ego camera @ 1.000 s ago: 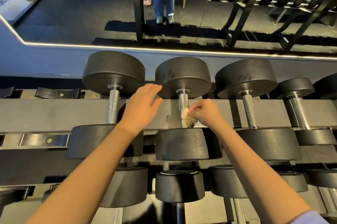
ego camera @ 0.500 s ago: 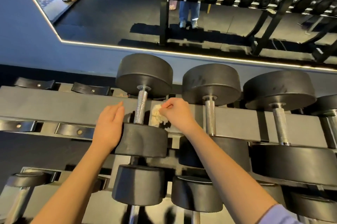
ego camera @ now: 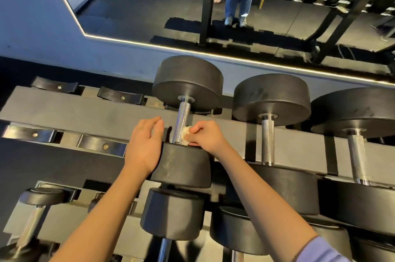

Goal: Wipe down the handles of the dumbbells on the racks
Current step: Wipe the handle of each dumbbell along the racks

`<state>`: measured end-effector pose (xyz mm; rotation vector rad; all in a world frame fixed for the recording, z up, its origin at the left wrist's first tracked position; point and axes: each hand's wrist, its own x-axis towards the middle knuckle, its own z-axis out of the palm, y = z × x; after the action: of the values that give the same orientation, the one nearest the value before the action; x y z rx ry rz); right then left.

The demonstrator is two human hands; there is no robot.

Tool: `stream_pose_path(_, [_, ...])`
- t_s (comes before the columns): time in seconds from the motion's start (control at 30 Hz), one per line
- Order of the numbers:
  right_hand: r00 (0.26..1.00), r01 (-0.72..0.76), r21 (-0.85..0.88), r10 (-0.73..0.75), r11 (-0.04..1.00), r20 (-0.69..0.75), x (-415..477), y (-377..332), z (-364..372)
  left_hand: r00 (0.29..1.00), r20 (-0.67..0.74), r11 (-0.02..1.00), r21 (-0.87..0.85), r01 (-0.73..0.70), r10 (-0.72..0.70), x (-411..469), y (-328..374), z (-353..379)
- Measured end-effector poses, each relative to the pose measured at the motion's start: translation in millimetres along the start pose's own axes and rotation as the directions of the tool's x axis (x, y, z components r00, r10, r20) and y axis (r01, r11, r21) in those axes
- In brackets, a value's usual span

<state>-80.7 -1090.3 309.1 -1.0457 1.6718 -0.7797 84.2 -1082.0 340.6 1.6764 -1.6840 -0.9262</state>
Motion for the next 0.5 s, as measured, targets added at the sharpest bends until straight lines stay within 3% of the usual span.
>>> stream_pose_path(0.17, [0.997, -0.001, -0.081, 0.007, 0.997, 0.071, 0, -2, -2, 1.0, -0.005, 1.0, -0.015, 0.022, -0.023, -1, 0, 1])
stream_pose_path(0.37, [0.966, 0.115, 0.118, -0.084, 0.986, -0.245, 15, -4, 4, 1.0, -0.008, 1.0, -0.016, 0.022, -0.022, -2, 2, 0])
stream_pose_path(0.5, [0.97, 0.107, 0.013, -0.101, 0.994, -0.22, 18, 6, 4, 1.0, -0.008, 1.0, -0.017, 0.025, -0.025, -1, 1, 1])
